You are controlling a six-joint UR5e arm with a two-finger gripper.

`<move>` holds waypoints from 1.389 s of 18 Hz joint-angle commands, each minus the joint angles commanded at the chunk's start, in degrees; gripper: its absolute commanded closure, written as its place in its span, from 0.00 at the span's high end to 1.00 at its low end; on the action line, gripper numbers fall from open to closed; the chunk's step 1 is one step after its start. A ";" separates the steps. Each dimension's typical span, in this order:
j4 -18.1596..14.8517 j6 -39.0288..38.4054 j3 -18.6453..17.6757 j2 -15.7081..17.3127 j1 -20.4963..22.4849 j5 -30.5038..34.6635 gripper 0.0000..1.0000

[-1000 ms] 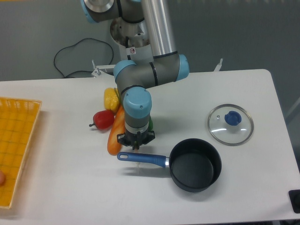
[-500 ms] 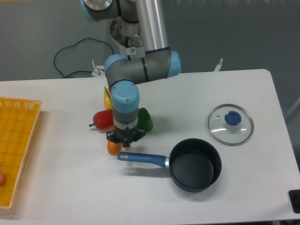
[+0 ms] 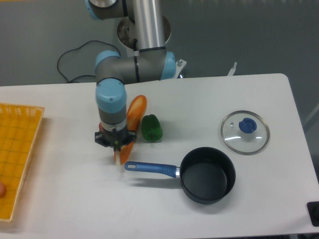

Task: Pick up the green onion
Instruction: 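Lift the green onion and pull it away from the vegetables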

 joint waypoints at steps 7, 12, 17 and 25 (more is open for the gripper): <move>-0.26 -0.53 2.45 2.02 -1.94 -0.09 0.21; -0.35 0.08 4.65 2.03 0.43 -0.09 0.21; -2.11 6.48 6.50 2.99 4.38 -0.26 0.21; -3.25 14.05 11.68 3.34 5.71 -0.09 0.21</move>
